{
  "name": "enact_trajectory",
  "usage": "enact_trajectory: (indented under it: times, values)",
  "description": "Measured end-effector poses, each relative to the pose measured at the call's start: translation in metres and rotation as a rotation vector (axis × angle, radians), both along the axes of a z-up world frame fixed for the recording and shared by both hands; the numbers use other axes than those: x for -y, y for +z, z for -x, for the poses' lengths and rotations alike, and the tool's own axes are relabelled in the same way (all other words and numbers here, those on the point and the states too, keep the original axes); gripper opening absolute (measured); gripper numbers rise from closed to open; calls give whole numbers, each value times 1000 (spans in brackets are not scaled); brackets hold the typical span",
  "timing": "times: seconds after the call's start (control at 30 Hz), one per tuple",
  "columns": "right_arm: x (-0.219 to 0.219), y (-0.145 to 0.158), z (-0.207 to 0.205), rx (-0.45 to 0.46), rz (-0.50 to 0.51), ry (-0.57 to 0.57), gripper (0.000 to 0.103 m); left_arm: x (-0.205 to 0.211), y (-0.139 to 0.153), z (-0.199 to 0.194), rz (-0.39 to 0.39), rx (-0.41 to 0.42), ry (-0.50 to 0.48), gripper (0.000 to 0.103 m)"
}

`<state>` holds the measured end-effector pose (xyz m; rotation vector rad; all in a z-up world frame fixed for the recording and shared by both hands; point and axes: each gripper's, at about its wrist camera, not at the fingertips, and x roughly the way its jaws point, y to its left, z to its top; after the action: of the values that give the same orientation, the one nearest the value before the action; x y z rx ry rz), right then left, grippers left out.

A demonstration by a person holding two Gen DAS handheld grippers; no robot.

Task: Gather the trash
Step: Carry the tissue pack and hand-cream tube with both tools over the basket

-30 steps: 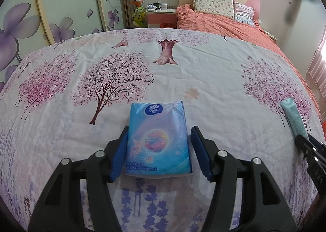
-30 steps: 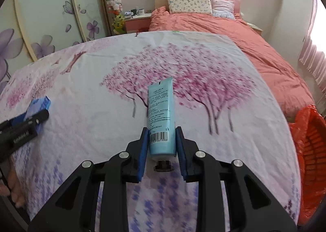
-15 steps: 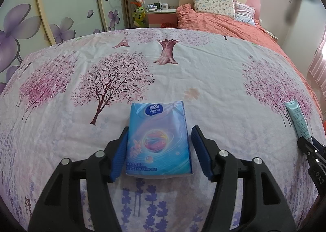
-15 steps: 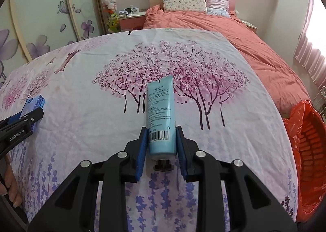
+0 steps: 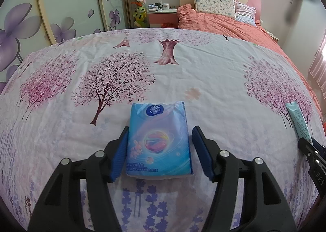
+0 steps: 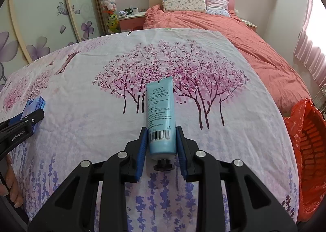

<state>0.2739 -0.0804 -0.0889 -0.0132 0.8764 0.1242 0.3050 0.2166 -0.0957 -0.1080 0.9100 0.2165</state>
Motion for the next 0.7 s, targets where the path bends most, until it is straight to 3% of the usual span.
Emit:
enact_trajectory:
  times: [0.2,0.5,0.7]
  values:
    - [-1,0,0,1,7,1,28,1,0,0,3,1,0,61]
    - [4,1,-1,-2,-39,3,28,-11,2,7,123,50,-60,62]
    - [7,1,-1,-3,-55,4,28,-2,1,3,58,25,-67,61]
